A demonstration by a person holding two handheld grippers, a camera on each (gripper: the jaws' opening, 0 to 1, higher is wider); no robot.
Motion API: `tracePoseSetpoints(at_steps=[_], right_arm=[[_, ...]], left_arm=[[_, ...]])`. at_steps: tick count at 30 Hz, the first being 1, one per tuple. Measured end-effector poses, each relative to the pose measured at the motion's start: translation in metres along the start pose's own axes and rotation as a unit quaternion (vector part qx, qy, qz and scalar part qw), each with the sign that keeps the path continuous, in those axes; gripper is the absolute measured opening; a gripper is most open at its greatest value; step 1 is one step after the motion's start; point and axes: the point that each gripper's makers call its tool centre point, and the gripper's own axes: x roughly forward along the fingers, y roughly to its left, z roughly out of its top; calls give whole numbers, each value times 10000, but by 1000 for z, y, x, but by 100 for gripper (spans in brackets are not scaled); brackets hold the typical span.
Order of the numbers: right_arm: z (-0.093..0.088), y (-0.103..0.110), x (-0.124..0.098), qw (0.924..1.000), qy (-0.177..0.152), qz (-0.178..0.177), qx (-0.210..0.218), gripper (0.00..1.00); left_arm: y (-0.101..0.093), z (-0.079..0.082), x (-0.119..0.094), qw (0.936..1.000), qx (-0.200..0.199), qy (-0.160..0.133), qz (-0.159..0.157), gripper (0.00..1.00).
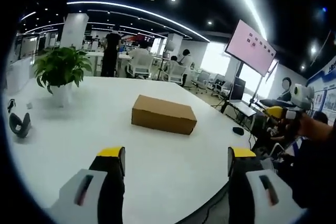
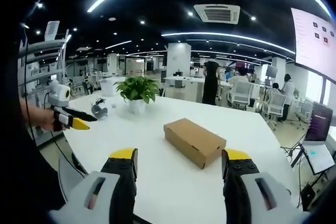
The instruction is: Operate the shoe box by opening the lid, removing the specified soft item, and placing it in the target area until the item is outside and the box remains undamaged.
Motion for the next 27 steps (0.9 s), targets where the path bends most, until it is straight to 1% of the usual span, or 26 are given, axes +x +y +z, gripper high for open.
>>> tracePoseSetpoints(at_steps=[1, 2, 3, 6, 10, 13, 14, 15, 16, 17, 18, 20, 23, 24, 25, 27], right_arm=[[3, -1, 0, 9999, -84, -53, 35, 77], [3, -3, -1, 9999, -96, -104, 32, 82], [2, -6, -1, 9998, -87, -185, 6, 83], [3, -10, -4, 9994, -107, -316, 79, 84], [4, -11, -5, 9989, -172, -391, 178, 85], [1, -10, -5, 9988, -138, -435, 166, 91], [1, -10, -5, 9987, -167, -461, 140, 94], [0, -11, -6, 9984, -212, -504, 151, 95], [-2, -12, -6, 9981, -236, -527, 215, 95], [-5, -11, -5, 9975, -208, -515, 435, 96], [-7, -11, -5, 9972, -183, -498, 534, 97], [-7, -11, -4, 9973, -172, -451, 546, 97], [-5, -16, -4, 9969, -239, -561, 497, 96], [-5, -17, -4, 9965, -248, -597, 524, 95], [-8, -19, -3, 9965, -200, -627, 521, 94], [-26, -28, -4, 9954, 299, -864, 270, 87]], left_arm=[[2, 2, 1, 10000, -29, -27, -8, 88], [3, 3, 2, 10000, -79, -56, -19, 93], [3, 5, 3, 9999, -119, -79, -29, 99], [9, 9, 5, 9999, -133, -90, -61, 99], [10, 11, 10, 10000, 12, -20, -87, 99], [10, 12, 12, 9999, 71, -33, -85, 99], [10, 11, 15, 10000, 61, 31, -72, 99], [9, 10, 16, 9999, 66, 115, -100, 98], [7, 12, 16, 9998, 104, 105, -113, 98], [6, 17, 16, 9997, 236, -7, -110, 98], [6, 19, 16, 9995, 287, -54, -86, 98], [8, 16, 15, 9997, 241, -65, -50, 97], [9, 3, 16, 9999, 5, 165, -37, 97], [8, 4, 15, 9998, 63, 156, -60, 97], [8, 5, 15, 9998, 142, 126, -59, 98], [10, 7, 14, 9997, 205, 96, -7, 98]])
